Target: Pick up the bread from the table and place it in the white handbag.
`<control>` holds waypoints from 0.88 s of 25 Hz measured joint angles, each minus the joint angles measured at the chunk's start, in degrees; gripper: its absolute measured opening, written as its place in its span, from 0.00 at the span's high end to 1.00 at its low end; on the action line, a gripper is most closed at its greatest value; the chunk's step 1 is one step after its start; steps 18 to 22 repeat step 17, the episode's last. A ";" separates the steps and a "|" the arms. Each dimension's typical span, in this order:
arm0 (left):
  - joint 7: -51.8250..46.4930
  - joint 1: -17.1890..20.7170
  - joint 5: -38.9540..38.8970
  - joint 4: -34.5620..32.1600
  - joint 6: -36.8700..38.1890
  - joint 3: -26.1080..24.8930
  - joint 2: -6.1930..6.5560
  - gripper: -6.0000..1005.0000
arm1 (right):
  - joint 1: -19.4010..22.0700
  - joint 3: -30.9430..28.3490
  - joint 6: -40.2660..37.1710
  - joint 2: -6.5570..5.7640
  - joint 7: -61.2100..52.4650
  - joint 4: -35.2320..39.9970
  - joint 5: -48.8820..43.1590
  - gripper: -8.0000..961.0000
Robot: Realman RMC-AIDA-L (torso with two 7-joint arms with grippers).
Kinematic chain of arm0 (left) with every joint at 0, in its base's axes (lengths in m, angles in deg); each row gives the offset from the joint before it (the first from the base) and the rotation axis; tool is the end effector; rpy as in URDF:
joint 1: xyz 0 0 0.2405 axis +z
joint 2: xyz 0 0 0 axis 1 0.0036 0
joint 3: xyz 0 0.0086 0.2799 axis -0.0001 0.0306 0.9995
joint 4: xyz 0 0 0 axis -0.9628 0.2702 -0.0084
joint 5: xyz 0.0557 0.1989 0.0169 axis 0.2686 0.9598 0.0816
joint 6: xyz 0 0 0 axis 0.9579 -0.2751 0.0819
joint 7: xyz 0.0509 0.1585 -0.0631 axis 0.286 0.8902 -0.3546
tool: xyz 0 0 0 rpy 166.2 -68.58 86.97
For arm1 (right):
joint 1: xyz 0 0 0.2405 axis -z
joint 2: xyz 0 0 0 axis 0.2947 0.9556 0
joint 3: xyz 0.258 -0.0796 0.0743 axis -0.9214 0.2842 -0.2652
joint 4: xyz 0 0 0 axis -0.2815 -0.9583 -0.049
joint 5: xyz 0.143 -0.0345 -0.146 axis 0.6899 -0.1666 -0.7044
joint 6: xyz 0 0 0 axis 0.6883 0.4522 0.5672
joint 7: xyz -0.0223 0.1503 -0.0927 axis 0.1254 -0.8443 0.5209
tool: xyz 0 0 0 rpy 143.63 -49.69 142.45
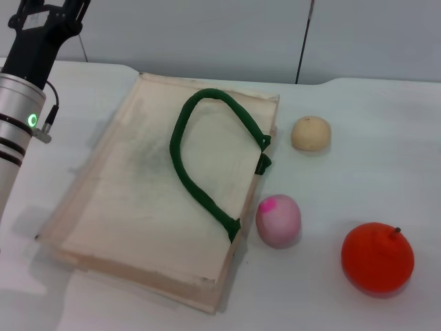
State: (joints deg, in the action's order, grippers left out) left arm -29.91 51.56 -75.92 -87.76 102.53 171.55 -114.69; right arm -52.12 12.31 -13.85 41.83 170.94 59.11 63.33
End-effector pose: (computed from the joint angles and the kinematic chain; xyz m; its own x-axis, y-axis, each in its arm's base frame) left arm -0.2700 0.4358 0.0313 0.3840 -0.2544 0.8876 0.8510 -0.2754 -0.4471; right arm 0.3269 0.4240 0.0219 0.5750 0.1058 -0.8113 -0.8013 -0.1277 -0.5845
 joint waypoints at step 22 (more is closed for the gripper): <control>0.00 0.09 0.00 0.00 0.31 -0.26 0.00 0.27 | -0.07 -0.62 0.00 0.00 0.00 0.00 0.00 0.07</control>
